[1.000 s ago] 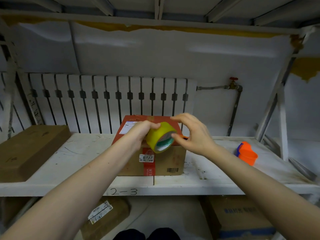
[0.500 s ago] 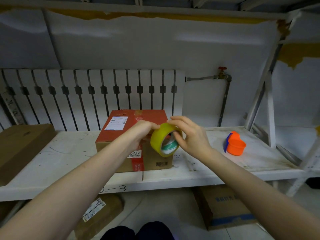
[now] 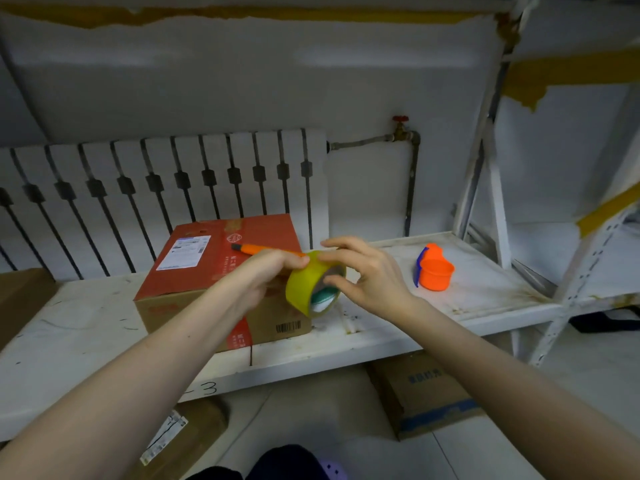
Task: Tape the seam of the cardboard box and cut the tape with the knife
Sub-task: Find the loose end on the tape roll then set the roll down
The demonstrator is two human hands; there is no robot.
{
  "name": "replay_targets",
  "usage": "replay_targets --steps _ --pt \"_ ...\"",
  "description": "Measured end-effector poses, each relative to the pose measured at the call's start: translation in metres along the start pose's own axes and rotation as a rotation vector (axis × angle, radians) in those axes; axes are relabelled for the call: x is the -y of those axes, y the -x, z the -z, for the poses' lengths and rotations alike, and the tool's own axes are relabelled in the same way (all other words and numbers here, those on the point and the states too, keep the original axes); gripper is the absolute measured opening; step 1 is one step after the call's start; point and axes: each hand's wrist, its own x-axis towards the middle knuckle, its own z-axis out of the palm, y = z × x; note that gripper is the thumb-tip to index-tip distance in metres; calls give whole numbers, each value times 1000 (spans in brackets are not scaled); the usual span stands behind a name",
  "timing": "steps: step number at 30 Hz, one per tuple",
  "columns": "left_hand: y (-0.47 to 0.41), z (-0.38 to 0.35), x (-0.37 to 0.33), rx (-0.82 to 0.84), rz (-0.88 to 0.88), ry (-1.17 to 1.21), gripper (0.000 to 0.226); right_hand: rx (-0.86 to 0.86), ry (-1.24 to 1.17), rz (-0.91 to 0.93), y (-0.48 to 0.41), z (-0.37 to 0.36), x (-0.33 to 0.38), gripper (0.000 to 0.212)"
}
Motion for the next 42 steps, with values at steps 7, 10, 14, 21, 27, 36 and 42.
replay_targets --steps 7,10,14,21,27,36,42 --pt "-1 -9 -1 167 -95 -78 16 199 -417 -368 17 15 -14 36" --pt "-3 -15 0 167 -88 -209 34 162 -434 -428 20 10 -17 26" --pt "-7 -27 0 190 -76 -244 25 202 -513 -477 25 9 -22 30" --pt "-28 -33 -1 10 -162 -220 10 5 -650 -736 53 5 -55 25" --pt "-50 -17 -11 -184 -398 -398 9 -146 -420 -1297 77 -26 -122 8" --pt "-83 1 -1 -328 -477 -779 9 17 -160 -1500 52 -72 -172 29" --pt "-91 9 13 -315 -467 -814 11 179 43 -1440 55 -82 -162 28"
